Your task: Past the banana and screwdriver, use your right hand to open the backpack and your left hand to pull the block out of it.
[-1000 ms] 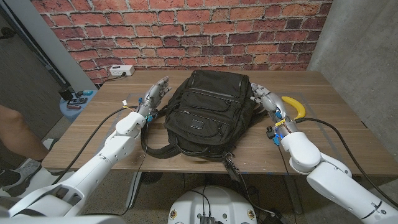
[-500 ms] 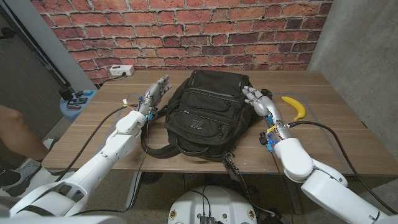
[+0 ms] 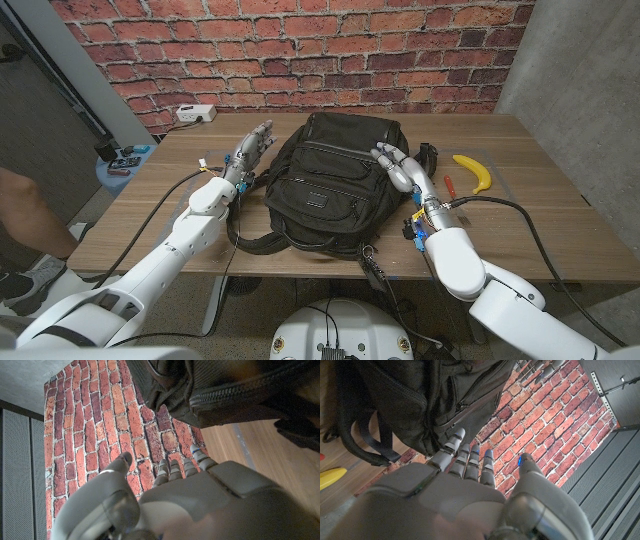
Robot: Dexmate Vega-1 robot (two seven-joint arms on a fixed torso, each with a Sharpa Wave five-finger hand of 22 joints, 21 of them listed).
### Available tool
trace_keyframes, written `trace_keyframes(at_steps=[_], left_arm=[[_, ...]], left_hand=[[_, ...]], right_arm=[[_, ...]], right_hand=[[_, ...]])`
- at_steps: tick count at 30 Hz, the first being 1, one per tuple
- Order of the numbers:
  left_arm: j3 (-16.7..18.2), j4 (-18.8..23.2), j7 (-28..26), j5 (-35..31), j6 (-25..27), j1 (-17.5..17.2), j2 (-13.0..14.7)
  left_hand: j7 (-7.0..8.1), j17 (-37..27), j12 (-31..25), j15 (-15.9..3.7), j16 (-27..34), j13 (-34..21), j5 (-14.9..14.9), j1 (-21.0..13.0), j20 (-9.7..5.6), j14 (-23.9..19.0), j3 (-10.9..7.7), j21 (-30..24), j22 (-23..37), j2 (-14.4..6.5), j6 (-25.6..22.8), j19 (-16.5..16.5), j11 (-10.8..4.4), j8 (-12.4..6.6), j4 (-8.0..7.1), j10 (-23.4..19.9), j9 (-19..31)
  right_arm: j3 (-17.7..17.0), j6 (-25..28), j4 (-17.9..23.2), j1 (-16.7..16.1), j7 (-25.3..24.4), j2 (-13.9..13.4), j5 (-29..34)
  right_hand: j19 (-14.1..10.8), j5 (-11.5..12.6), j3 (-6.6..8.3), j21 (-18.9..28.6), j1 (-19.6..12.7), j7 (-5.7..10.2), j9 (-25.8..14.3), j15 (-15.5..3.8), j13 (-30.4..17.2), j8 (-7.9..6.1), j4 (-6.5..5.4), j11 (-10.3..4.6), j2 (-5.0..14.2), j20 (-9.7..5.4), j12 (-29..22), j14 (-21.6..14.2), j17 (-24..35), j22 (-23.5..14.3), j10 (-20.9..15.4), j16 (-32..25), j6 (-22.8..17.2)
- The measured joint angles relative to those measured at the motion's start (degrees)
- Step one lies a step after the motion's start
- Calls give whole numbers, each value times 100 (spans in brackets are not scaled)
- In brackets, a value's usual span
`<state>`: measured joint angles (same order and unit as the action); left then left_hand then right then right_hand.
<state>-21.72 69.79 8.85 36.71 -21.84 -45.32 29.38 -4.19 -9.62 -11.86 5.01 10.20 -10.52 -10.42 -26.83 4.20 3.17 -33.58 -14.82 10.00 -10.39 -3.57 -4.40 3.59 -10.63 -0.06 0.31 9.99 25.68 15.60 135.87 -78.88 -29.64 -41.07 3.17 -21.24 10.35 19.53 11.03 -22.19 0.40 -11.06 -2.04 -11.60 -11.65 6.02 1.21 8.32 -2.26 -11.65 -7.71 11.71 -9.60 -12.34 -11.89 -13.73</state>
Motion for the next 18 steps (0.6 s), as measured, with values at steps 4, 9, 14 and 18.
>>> trace_keyframes(at_steps=[4,9,14,18], left_arm=[[-2,-34,0,-2,-12,11,-12],[-5,-61,-3,-9,-27,22,-32],[-17,-101,-8,-21,-36,45,-53],[-30,-139,-8,-33,-48,69,-77]], left_hand=[[0,0,0,0,0,0,0,0,0,0,0,0,0,0,0,0,0,0,0,0,0],[0,0,0,0,0,0,0,0,0,0,0,0,0,0,0,0,0,0,0,0,0],[0,0,0,0,0,0,0,-25,0,0,0,23,0,22,0,0,0,0,-1,0,0],[0,0,0,0,0,0,0,-56,0,0,-7,23,0,-9,0,0,0,0,40,0,0]], right_arm=[[187,395,97,73,-1,32,370],[447,580,186,159,-4,88,566],[691,974,282,213,-53,132,1059],[882,1097,374,243,-62,150,1221]], right_hand=[[0,0,8,0,-22,0,0,0,0,0,40,0,-23,0,0,0,0,0,0,0,0],[0,0,39,0,-75,-20,0,23,0,0,102,30,-31,0,0,-23,1,0,-31,0,-20],[0,0,57,0,-197,-41,0,31,0,0,183,61,-44,0,0,-31,-20,0,-61,0,-41],[0,0,82,0,-241,-81,0,34,0,-22,234,88,-91,0,-13,-34,-26,0,-88,0,-82]])
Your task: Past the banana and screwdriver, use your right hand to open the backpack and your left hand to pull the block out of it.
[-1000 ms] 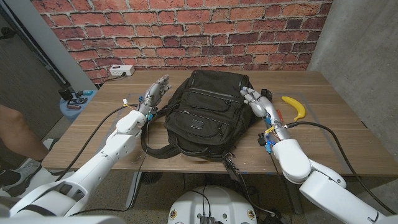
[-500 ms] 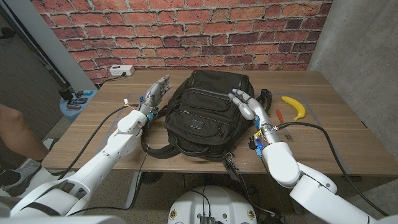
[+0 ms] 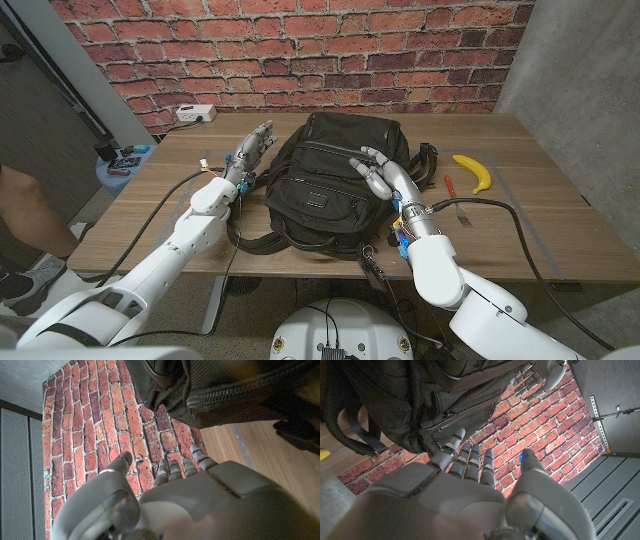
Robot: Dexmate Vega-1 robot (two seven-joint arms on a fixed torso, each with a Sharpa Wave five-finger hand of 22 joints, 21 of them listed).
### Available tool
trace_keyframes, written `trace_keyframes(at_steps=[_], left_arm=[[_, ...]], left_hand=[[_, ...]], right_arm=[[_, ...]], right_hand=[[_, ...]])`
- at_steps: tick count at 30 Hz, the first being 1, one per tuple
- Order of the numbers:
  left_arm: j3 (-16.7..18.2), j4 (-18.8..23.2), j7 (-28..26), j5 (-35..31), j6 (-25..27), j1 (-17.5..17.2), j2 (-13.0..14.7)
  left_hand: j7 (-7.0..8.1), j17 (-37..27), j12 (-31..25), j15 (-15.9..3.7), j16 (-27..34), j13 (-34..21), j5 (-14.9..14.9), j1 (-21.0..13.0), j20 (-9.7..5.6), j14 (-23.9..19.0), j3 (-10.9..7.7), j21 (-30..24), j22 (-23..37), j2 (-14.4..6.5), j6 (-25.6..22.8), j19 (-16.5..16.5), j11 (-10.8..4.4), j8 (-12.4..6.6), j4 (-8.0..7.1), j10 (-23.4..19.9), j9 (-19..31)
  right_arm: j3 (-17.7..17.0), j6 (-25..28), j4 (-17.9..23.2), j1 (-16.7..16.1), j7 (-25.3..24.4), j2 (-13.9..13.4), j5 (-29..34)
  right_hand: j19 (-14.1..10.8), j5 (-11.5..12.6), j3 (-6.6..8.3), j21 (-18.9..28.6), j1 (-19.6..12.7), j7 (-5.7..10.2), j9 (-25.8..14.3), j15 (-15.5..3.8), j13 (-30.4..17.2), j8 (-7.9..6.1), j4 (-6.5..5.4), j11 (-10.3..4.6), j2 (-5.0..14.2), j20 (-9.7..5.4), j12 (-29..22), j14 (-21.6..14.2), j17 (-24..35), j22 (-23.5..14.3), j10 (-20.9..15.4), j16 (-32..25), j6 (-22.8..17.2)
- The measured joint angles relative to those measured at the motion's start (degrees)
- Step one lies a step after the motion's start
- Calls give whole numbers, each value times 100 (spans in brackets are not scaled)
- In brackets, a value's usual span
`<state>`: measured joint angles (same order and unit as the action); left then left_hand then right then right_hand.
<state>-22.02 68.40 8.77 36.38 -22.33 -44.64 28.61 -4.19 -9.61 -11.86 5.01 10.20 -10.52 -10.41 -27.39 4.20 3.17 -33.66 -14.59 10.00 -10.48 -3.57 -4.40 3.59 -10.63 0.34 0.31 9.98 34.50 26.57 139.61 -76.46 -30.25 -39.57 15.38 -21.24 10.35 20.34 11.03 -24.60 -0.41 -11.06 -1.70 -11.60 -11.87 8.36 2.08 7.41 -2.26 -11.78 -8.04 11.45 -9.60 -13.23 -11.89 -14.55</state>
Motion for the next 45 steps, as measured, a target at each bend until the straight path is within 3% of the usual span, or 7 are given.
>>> trace_keyframes(at_steps=[11,30,45], left_arm=[[-31,-91,-8,-37,-40,64,-63],[-35,26,-99,-50,39,-9,-10],[-39,222,-267,-124,96,-37,-9]], left_hand=[[0,0,23,0,0,0,0,0,0,0,0,0,0,0,0,0,0,0,-1,0,0],[0,0,22,0,0,0,0,0,0,0,-9,40,0,0,0,0,0,0,38,0,0],[0,0,22,0,0,0,0,1,0,0,16,61,0,1,0,0,0,0,61,0,0]], right_arm=[[462,586,154,52,19,24,1008],[1234,1297,59,343,679,290,2359],[1554,1625,153,378,1333,316,3408]], right_hand=[[-157,0,15,24,-205,-57,0,37,-30,-44,99,169,-67,93,-75,-183,1,0,-126,-47,-164],[-300,0,5,24,-314,-72,0,39,-30,-44,121,147,-117,113,-77,-303,1,0,-210,-66,-257],[-320,0,5,24,-358,-51,-29,-4,-64,-44,120,147,-161,134,-77,-347,2,0,-271,-66,-277]])
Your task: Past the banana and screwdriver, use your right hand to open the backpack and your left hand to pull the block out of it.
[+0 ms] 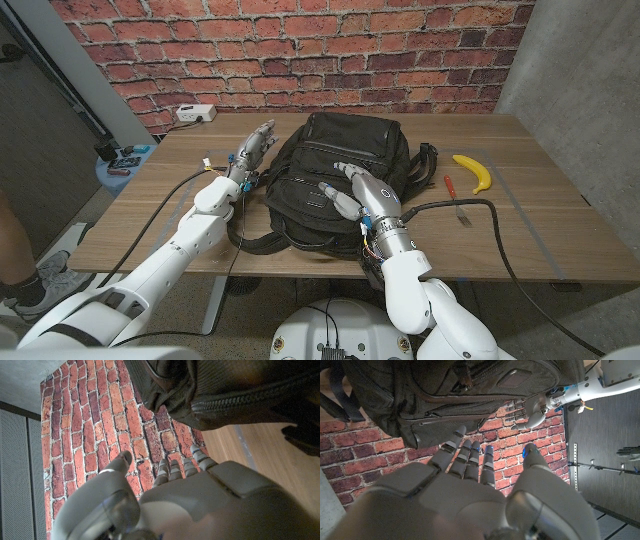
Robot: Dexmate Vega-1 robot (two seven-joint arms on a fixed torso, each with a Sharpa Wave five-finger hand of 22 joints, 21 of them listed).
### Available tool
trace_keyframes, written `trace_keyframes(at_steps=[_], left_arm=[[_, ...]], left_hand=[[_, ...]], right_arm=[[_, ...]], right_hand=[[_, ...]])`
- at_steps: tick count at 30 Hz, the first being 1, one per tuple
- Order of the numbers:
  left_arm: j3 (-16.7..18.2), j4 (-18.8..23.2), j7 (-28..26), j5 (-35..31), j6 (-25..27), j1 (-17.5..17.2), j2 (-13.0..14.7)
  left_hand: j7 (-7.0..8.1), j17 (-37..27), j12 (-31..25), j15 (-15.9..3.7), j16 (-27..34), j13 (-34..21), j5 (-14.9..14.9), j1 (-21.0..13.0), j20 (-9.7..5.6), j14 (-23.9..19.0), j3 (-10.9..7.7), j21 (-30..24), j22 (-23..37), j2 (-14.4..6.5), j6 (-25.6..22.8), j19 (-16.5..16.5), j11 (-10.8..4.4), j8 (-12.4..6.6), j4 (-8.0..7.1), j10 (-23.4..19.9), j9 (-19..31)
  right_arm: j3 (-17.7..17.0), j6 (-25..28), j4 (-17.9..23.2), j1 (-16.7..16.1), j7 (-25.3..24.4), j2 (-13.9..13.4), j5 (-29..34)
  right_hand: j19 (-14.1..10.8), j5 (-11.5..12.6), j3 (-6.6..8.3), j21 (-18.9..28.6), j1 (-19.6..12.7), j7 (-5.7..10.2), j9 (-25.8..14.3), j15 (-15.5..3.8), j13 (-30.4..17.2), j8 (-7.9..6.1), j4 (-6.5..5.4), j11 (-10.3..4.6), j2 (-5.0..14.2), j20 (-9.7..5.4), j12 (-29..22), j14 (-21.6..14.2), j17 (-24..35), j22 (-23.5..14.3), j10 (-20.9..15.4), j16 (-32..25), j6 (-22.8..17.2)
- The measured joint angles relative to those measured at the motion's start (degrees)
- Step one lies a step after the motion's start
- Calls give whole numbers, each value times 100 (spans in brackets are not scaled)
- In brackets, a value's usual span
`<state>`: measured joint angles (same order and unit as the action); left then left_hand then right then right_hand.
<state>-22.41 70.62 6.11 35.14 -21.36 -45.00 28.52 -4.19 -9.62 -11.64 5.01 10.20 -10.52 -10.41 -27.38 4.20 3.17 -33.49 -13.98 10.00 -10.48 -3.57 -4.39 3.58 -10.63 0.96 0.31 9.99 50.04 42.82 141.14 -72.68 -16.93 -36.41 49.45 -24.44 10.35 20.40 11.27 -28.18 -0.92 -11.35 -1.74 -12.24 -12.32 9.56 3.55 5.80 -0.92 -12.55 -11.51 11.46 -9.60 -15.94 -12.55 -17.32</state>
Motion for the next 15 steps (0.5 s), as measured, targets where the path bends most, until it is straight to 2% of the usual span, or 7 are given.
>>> trace_keyframes(at_steps=[6,15], left_arm=[[2,98,-74,-26,13,-20,20],[4,140,-74,-34,17,-22,31]], left_hand=[[0,0,0,0,0,0,0,0,0,0,0,0,0,0,0,0,0,0,0,0,0],[0,0,0,0,0,0,0,-21,32,0,-25,23,0,-21,0,-32,0,0,24,0,0]], right_arm=[[98,79,75,-94,271,7,505],[235,122,89,-346,651,129,1412]], right_hand=[[-40,0,0,0,-27,-22,0,13,0,0,0,0,-27,40,0,-13,0,0,0,0,-22],[-102,0,-25,0,-72,-31,1,1,0,0,25,-32,-73,20,0,-60,1,0,-32,-49,-30]])
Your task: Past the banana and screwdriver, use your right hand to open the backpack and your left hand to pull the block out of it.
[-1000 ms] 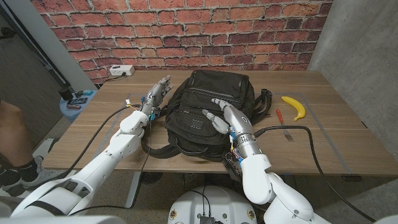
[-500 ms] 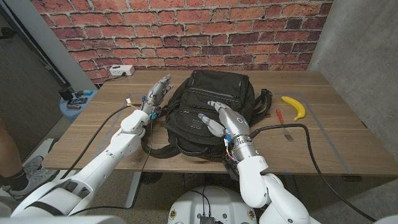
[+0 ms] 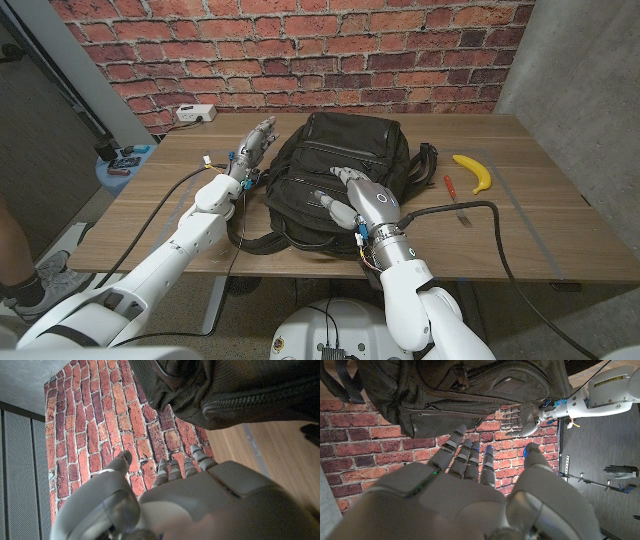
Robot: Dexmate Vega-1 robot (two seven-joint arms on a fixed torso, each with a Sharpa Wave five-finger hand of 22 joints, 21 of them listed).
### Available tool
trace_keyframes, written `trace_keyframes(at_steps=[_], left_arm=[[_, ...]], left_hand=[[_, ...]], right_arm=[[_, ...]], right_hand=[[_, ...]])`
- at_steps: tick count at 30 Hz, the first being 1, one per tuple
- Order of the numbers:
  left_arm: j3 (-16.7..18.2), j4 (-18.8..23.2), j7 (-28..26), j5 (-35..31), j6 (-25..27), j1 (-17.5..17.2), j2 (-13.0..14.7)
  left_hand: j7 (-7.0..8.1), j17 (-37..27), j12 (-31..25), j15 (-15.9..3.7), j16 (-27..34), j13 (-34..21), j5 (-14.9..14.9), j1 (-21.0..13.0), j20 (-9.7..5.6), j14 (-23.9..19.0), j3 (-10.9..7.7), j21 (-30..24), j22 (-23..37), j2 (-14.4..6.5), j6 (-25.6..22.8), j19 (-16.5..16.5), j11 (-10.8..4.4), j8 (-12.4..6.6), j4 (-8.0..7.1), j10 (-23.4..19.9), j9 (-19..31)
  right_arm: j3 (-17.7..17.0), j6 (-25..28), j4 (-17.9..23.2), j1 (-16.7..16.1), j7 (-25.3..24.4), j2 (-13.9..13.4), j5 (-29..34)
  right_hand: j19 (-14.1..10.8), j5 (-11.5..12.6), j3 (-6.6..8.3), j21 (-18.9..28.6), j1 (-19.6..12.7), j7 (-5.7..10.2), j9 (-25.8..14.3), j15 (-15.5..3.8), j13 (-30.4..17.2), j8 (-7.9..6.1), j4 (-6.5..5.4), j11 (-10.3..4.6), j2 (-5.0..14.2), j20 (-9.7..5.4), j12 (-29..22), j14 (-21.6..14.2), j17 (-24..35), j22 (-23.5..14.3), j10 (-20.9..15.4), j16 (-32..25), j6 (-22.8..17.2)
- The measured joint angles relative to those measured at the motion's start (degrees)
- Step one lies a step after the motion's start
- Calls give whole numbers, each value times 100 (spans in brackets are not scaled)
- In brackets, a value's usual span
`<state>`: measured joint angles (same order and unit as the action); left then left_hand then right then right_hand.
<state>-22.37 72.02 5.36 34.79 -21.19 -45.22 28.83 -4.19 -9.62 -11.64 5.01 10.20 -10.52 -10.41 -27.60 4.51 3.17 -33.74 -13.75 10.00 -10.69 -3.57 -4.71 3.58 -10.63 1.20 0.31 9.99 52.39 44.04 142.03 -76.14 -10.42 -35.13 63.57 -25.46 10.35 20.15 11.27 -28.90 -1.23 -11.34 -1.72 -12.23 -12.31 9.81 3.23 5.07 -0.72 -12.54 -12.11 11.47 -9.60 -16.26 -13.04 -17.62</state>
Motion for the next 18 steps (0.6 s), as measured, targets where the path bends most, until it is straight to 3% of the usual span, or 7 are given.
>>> trace_keyframes(at_steps=[7,17,18], left_arm=[[-9,29,30,-12,0,13,2],[-9,29,-62,-19,-17,13,2],[23,236,-72,-19,-20,-152,66]], left_hand=[[0,0,0,0,0,0,0,0,0,0,25,0,0,0,0,0,0,0,25,0,0],[0,0,0,0,0,0,0,0,0,0,24,0,0,0,0,0,0,0,24,0,0],[0,0,0,0,0,0,0,0,0,0,24,0,0,0,0,0,0,0,24,0,0]], right_arm=[[13,-153,-160,-281,213,109,903],[-115,-153,-451,-607,213,246,903],[-125,-503,-470,-627,162,256,1771]], right_hand=[[-112,0,-17,43,-30,20,0,-24,0,0,-17,-23,-30,-8,0,-89,0,0,-23,-6,-19],[-206,0,-16,43,-75,60,1,-62,0,0,-17,-101,-76,-60,-44,-205,14,0,-101,-62,-104],[-226,0,-16,43,-75,51,1,-40,0,0,-17,-101,-76,-40,-44,-227,14,0,-102,-62,-113]])
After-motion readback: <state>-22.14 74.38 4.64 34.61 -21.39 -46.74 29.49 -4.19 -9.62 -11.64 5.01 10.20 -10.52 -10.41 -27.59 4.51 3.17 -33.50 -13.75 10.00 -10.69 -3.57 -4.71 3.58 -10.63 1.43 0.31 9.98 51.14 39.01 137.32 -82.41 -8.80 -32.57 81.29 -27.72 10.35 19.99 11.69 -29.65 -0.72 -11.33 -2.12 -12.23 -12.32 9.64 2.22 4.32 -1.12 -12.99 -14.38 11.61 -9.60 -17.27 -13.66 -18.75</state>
